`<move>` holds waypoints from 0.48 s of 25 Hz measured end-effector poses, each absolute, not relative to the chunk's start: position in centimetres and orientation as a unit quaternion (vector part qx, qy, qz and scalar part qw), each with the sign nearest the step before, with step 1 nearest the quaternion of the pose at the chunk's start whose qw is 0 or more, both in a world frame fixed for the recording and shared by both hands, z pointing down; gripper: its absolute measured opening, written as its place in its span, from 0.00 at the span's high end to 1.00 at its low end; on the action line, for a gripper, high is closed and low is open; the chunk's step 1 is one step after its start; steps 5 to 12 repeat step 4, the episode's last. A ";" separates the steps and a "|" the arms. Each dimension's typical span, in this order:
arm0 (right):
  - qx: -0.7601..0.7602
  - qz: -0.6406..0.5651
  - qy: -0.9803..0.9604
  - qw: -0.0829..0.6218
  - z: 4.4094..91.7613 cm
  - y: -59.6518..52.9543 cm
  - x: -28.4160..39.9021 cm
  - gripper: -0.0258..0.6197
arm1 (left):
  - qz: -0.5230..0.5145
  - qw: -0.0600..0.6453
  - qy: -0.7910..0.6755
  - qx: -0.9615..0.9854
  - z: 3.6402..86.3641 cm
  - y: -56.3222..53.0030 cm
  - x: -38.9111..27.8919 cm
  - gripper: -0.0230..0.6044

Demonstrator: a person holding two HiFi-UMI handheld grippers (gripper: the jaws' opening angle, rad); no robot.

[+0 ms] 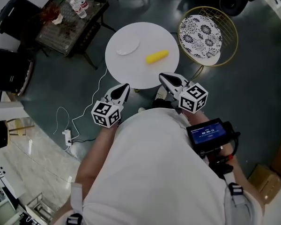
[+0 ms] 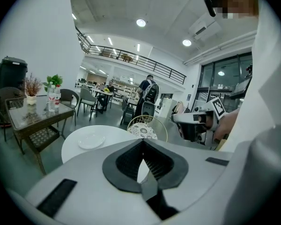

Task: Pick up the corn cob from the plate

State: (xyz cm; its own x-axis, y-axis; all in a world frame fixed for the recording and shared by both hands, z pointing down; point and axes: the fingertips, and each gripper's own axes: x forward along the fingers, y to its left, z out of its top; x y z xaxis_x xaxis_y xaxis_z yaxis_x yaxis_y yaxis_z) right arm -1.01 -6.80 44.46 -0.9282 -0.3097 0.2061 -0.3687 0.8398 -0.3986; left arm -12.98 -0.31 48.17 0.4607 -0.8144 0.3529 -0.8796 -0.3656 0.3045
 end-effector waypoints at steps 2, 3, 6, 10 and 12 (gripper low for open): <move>0.177 0.221 -0.957 0.068 44.4 -6.7 -1.0 0.95 | 0.071 0.230 -0.514 0.823 48.1 -0.3 -13.0 0.95; 0.178 0.222 -0.956 0.068 44.3 -6.7 -1.0 0.95 | 0.071 0.230 -0.514 0.823 48.0 -0.3 -13.0 0.95; 0.178 0.222 -0.956 0.069 44.3 -6.6 -1.0 0.95 | 0.071 0.230 -0.514 0.823 48.0 -0.3 -13.0 0.95; 0.178 0.222 -0.956 0.069 44.3 -6.6 -1.0 0.95 | 0.071 0.230 -0.514 0.823 48.0 -0.3 -13.0 0.95; 0.178 0.222 -0.956 0.069 44.3 -6.6 -1.0 0.95 | 0.071 0.230 -0.514 0.823 48.0 -0.3 -13.0 0.95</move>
